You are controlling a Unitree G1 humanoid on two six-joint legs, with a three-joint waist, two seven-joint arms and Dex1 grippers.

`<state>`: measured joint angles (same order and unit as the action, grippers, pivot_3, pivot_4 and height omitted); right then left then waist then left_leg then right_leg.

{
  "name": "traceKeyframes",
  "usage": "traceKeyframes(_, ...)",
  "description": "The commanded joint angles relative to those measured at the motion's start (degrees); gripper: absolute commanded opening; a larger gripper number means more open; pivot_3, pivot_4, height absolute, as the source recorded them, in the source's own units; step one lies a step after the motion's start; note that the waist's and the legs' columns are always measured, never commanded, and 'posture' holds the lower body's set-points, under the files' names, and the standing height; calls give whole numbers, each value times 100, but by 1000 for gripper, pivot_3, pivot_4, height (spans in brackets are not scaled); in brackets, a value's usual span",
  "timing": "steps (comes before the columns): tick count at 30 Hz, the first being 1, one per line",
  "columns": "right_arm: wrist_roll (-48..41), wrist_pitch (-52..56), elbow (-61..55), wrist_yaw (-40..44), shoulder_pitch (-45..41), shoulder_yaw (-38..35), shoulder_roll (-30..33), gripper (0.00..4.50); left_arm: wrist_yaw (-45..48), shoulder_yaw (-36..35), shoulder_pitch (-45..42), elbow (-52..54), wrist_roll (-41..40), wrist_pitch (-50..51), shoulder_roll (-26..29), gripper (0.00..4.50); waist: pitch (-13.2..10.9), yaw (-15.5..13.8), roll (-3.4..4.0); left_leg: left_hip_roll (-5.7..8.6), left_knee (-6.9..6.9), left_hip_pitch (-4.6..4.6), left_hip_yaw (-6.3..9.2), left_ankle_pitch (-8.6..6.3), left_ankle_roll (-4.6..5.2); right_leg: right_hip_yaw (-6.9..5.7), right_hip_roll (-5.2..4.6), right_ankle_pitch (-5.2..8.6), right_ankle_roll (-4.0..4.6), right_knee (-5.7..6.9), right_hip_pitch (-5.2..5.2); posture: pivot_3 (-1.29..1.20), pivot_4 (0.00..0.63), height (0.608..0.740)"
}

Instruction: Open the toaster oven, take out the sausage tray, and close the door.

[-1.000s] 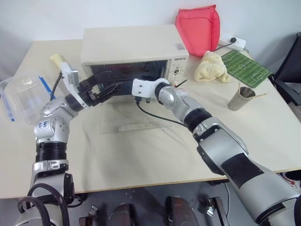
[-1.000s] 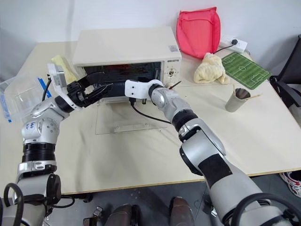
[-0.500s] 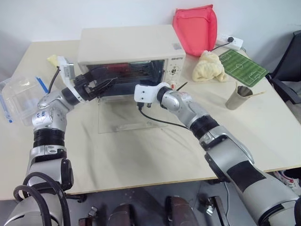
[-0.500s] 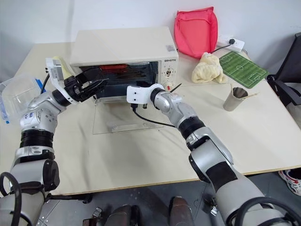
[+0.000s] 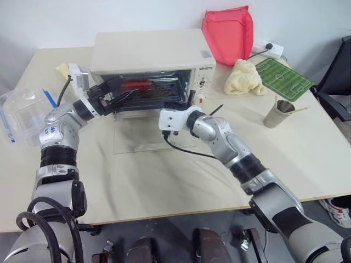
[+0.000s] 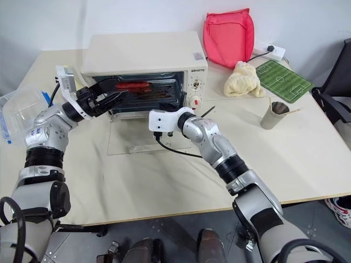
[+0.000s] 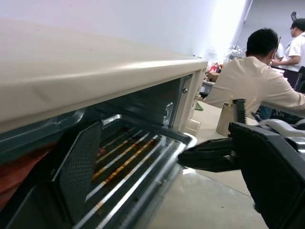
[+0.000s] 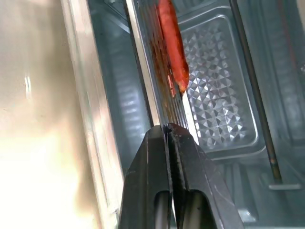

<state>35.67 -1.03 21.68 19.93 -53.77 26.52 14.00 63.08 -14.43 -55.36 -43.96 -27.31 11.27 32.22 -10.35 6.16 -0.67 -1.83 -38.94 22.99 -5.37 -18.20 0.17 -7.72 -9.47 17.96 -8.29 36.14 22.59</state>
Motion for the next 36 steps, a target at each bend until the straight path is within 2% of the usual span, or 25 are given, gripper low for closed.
traceKeyframes(1, 68, 105, -586, 102, 29, -39, 8, 20, -55, -107, -177, -16, 21, -81, 65, 4500, 0, -1, 0, 0, 0, 0, 0, 0, 0, 0, 0, 0, 0, 0, 0, 0, 150, 740)
traceKeyframes(5, 226, 290, -750, 167, 64, 5, 35, 20, -73, -134, -184, -35, 39, -97, 70, 4500, 0, -4, 0, 0, -1, 0, 0, 0, 0, 0, 0, 0, 0, 0, 0, 0, 150, 740)
traceKeyframes(8, 104, 400, -604, 316, 27, -36, -51, 630, -80, -142, -188, -41, 48, -114, 64, 4500, 0, -5, 0, 0, -1, 0, -1, 0, 0, 0, 0, 0, 0, 0, 0, 0, 150, 740)
traceKeyframes(14, 322, 329, -216, 206, -211, 116, -106, 2432, -89, -152, -156, 8, 29, -124, 44, 4500, 0, -5, 0, 0, -5, 0, -1, 0, 0, 1, 0, 0, 0, 1, 0, 0, 150, 740)
traceKeyframes(25, 412, 128, 742, -204, -731, 151, -308, 2432, -123, -166, -113, 53, 24, -110, 17, 4500, 0, 3, 0, 0, -8, 0, 0, 0, 0, 1, 0, 0, 0, 6, 0, 0, 150, 740)
traceKeyframes(33, 453, 112, 480, -184, -538, 220, -274, 12, -125, -176, -40, 142, -3, -60, 17, 4500, 0, 3, 0, 0, -9, 0, 0, 0, 0, 1, 0, 0, 0, 8, 0, 0, 150, 740)
traceKeyframes(36, 507, 113, 368, -237, -448, 218, -247, 12, -128, -178, -38, 141, -5, -56, 20, 4500, 0, 1, -1, 0, -8, 1, 2, 0, 0, 0, 0, 0, 0, 8, 0, 0, 150, 740)
